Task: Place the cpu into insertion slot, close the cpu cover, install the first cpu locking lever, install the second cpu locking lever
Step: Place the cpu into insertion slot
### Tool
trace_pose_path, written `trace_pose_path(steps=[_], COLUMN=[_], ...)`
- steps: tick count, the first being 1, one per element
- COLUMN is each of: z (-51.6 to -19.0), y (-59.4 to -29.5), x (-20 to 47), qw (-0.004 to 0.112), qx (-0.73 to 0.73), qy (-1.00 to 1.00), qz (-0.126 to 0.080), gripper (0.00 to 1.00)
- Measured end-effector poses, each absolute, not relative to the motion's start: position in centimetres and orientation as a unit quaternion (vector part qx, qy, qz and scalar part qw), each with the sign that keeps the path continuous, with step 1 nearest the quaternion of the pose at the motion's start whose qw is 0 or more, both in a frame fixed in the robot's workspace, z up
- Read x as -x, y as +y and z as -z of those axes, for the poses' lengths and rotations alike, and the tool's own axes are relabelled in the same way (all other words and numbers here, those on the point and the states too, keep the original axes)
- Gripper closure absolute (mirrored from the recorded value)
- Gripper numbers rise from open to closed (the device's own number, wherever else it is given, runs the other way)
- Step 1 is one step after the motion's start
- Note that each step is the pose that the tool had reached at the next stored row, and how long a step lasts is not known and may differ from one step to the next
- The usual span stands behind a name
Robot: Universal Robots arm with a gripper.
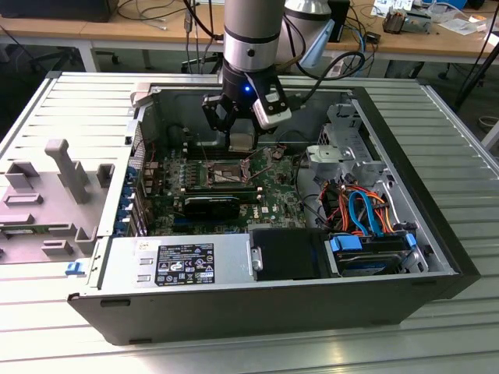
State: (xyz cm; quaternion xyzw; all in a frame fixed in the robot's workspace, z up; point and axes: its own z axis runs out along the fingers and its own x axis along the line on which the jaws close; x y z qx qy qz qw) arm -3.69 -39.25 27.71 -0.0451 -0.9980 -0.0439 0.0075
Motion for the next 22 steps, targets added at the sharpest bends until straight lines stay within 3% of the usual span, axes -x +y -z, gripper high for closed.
trace_pose_path(steps=[22], z=[-27.71], y=[-39.25], x=[3.69], qw=[0.007], qx=[0.056], qy=[-0.997], qz=[0.044], gripper=[0.46])
